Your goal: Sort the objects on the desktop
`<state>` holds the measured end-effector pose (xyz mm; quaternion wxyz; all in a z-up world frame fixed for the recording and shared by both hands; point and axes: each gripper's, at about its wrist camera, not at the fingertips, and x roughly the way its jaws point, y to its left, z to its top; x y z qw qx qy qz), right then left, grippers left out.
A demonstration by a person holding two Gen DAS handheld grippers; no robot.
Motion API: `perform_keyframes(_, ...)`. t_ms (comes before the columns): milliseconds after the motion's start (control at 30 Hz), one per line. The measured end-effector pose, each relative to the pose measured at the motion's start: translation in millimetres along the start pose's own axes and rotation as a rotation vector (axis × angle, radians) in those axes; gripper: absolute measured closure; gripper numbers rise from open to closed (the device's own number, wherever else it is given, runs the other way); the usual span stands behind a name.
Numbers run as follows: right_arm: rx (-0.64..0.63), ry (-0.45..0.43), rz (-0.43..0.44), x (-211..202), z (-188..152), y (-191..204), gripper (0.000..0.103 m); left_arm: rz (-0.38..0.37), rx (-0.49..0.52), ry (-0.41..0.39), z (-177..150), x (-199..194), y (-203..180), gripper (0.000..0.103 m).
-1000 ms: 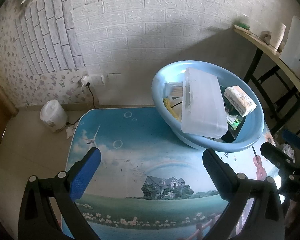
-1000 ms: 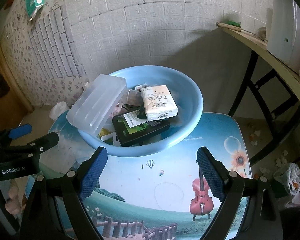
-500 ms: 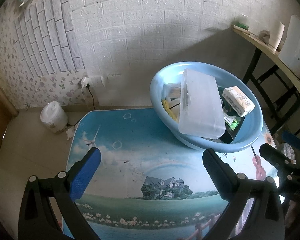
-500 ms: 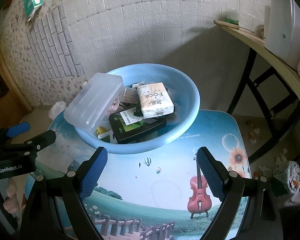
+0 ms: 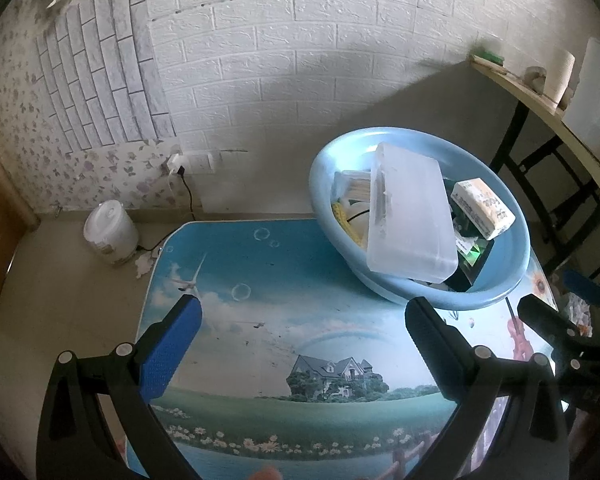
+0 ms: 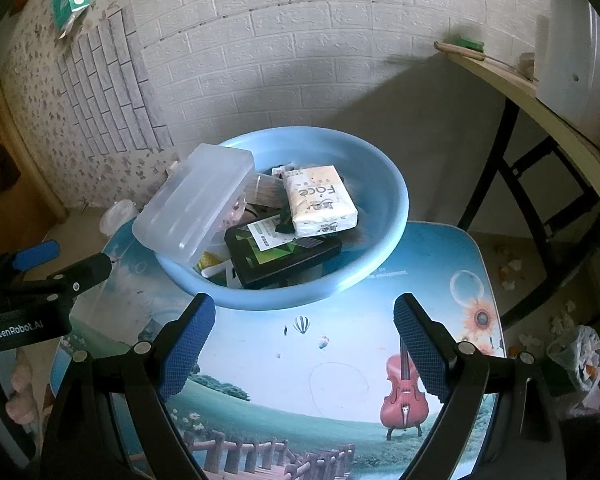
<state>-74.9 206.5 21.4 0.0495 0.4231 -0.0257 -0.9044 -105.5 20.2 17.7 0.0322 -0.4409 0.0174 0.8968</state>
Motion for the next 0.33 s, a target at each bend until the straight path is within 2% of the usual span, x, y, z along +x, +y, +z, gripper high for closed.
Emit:
perform_keyframes(200, 0.003, 0.003, 0.002, 0.7, -0.9, -2.3, 0.014, 0.001, 0.005, 0.002, -0.3, 0.9, -1.8, 0.0)
perform_keyframes(333, 0.013, 0.003, -0.001, 1.0, -2.2, -6.1, 0.014, 0.013, 0.015, -0.033, -3.2, -3.1, -5.0, 0.0)
